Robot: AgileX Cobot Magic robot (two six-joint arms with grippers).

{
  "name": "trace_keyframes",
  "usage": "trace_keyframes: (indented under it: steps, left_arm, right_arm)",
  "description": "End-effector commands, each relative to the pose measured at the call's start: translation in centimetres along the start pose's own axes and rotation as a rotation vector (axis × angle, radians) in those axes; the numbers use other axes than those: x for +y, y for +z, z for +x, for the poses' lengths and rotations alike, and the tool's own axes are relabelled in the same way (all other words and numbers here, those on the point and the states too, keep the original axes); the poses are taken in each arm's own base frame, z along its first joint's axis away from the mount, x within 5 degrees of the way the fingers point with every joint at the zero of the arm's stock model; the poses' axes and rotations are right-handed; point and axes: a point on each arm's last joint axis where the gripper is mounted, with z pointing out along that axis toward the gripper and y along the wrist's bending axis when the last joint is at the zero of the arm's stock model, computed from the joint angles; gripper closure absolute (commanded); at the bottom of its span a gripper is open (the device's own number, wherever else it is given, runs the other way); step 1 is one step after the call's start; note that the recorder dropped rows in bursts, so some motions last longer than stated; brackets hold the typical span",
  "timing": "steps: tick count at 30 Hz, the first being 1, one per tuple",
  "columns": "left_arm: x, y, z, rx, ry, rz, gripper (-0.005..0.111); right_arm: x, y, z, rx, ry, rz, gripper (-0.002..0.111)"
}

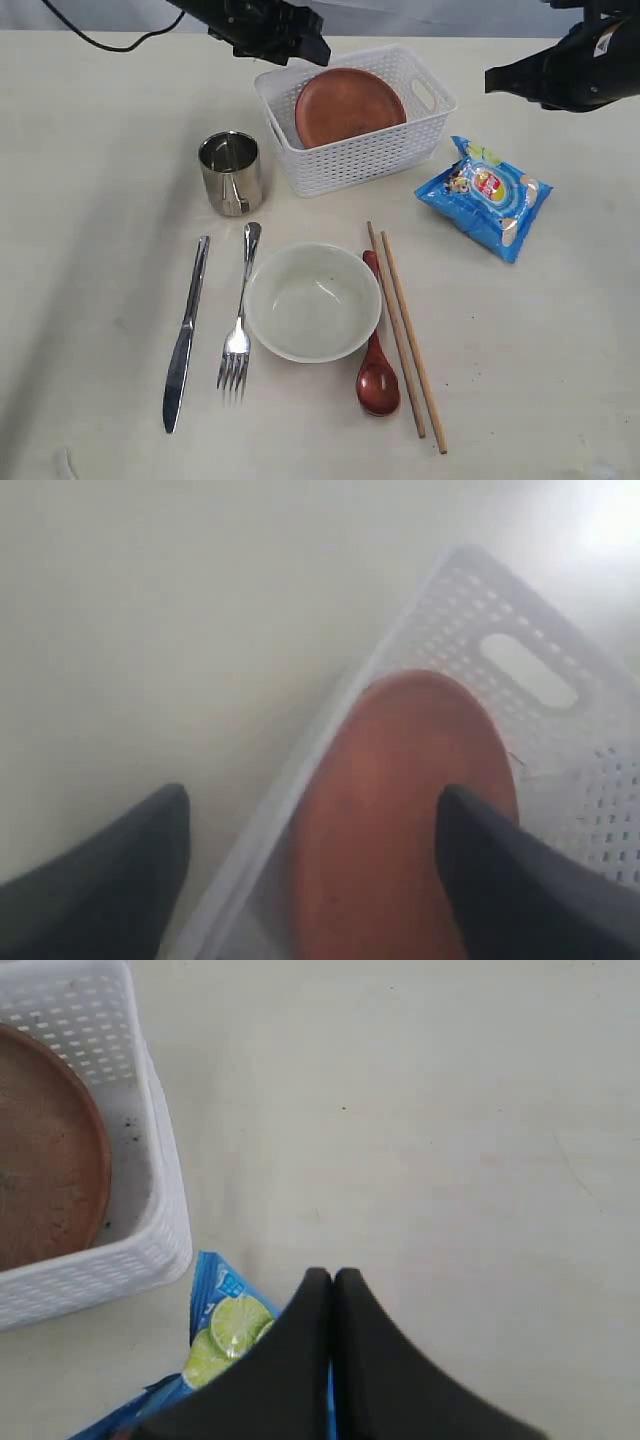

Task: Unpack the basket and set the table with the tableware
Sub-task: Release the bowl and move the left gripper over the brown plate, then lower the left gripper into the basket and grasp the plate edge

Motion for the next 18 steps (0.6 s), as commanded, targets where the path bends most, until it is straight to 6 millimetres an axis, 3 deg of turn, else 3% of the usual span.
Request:
trace_keyframes:
  steps: [1,9,18]
  left_arm:
    - [0.7,-0.1,-0.3,-0.010,0.003,-0.026,0.041]
    - [0.2,-4.5,-2.1,0.021,0.009,0.028,0.041]
    - [-1.4,-4.6,-0.3,0.224,0.037,0.123,0.041]
  right_arm:
    - [-0.2,0.0,-0.4,-0.038,-0.006,0.000,0.109]
    - [-0.2,0.0,-0.4,-0.047,-0.006,-0.002,0.109]
    - [-0.2,0.0,-0.4,-0.041,-0.006,-0.001,0.109]
